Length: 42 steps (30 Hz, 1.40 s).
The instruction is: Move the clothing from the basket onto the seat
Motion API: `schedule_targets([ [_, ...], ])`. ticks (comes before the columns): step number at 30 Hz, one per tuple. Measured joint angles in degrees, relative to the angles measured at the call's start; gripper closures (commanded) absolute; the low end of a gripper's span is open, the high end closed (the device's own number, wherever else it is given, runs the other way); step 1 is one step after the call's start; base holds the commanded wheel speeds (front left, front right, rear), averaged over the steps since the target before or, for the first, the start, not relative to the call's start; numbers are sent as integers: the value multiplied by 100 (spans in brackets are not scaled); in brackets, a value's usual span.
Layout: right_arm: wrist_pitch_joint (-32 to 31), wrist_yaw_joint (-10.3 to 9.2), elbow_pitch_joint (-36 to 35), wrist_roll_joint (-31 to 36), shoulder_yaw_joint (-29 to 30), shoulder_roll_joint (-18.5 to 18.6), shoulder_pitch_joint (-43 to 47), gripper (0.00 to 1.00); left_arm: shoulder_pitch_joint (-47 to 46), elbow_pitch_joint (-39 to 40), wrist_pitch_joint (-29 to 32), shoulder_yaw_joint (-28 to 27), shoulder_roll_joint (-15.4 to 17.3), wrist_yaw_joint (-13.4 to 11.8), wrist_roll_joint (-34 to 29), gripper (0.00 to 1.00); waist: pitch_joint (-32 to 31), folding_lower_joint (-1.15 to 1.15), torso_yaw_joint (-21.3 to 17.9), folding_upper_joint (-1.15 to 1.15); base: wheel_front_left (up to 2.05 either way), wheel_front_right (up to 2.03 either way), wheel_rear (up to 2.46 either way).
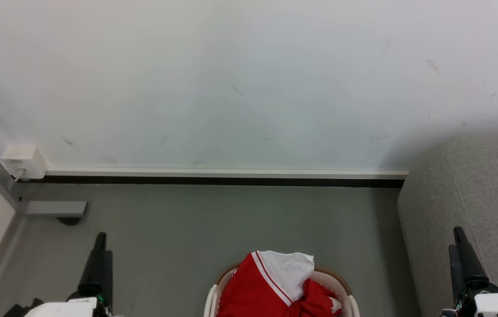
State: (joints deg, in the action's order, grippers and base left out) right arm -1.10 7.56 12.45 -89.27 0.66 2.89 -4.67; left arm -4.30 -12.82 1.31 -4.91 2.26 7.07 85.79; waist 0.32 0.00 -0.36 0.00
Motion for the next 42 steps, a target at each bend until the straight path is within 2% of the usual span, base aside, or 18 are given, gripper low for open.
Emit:
schedule_targets([
  [10,230,0,-121,611,-85,43,-77,0,-4,171,-250,15,1,0,-782,0,2,0,-51,0,0,0,0],
  [25,524,0,-237,2003,-192,78,-149,0,-16,403,-552,118,5,-10,-2546,0,10,0,-142,0,0,0,0],
  [42,823,0,-208,4223,-423,213,-225,0,-2,581,-847,341,13,-471,-4715,0,6,0,-237,0,0,0,0],
])
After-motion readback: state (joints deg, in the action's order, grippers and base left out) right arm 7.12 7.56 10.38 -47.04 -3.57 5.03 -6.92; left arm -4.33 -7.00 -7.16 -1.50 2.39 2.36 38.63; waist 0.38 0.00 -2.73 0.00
